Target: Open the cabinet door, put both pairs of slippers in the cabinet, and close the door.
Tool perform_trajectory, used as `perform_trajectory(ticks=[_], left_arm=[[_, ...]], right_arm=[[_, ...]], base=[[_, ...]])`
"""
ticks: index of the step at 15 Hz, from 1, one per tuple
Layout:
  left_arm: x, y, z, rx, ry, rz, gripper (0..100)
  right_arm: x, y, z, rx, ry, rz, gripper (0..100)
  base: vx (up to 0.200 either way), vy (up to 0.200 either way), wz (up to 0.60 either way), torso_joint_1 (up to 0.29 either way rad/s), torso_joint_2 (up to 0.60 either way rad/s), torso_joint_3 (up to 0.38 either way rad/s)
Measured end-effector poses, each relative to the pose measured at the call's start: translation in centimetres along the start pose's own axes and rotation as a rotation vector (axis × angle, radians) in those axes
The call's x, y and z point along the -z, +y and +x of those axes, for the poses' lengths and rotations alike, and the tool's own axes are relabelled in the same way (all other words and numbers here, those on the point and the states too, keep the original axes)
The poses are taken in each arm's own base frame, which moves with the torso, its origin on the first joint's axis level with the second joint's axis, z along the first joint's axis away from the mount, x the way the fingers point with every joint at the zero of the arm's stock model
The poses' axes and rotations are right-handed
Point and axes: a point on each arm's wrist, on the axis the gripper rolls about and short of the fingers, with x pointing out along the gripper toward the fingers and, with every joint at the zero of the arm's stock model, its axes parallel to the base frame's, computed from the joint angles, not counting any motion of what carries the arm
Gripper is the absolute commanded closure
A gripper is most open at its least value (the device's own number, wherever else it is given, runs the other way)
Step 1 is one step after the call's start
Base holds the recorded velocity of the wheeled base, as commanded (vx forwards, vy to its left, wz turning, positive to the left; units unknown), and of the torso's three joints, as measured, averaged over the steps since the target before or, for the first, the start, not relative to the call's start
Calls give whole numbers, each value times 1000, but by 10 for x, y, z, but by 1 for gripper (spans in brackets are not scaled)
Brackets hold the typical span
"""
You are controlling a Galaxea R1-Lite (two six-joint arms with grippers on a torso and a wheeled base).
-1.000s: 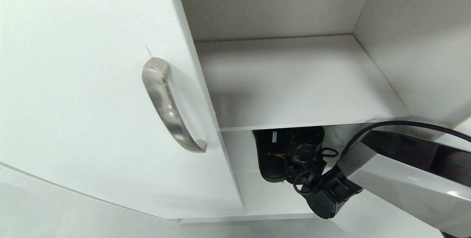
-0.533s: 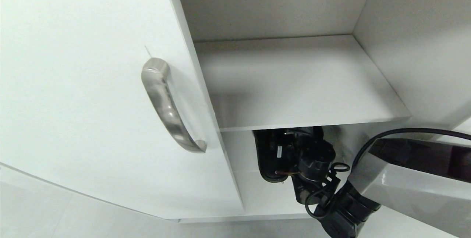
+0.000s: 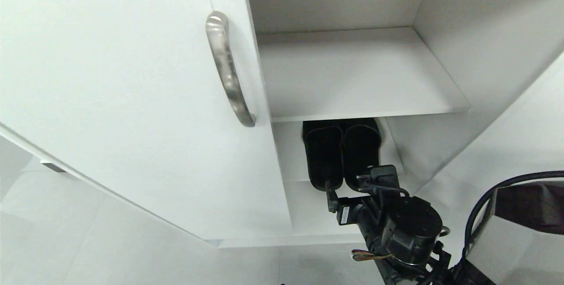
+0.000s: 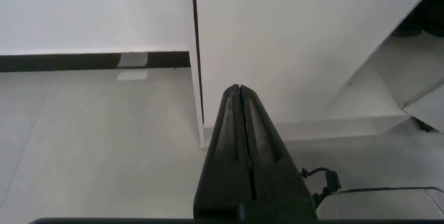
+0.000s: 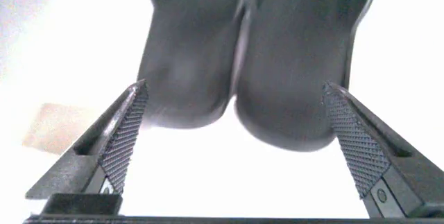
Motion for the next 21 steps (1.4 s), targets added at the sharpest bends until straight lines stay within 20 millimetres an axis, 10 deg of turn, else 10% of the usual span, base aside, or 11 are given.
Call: perform_trajectory(ticks=[6, 21], left_arm=[[0, 0, 0, 1, 0, -4, 100], [0, 0, 0, 3, 0, 3, 100]], right_arm=[[-3, -1, -14, -33, 17, 10, 0], [-5, 2, -26, -83, 27, 5, 0]], base=[[-200, 0, 0, 1, 2, 3], [0, 0, 0, 0, 0, 60]])
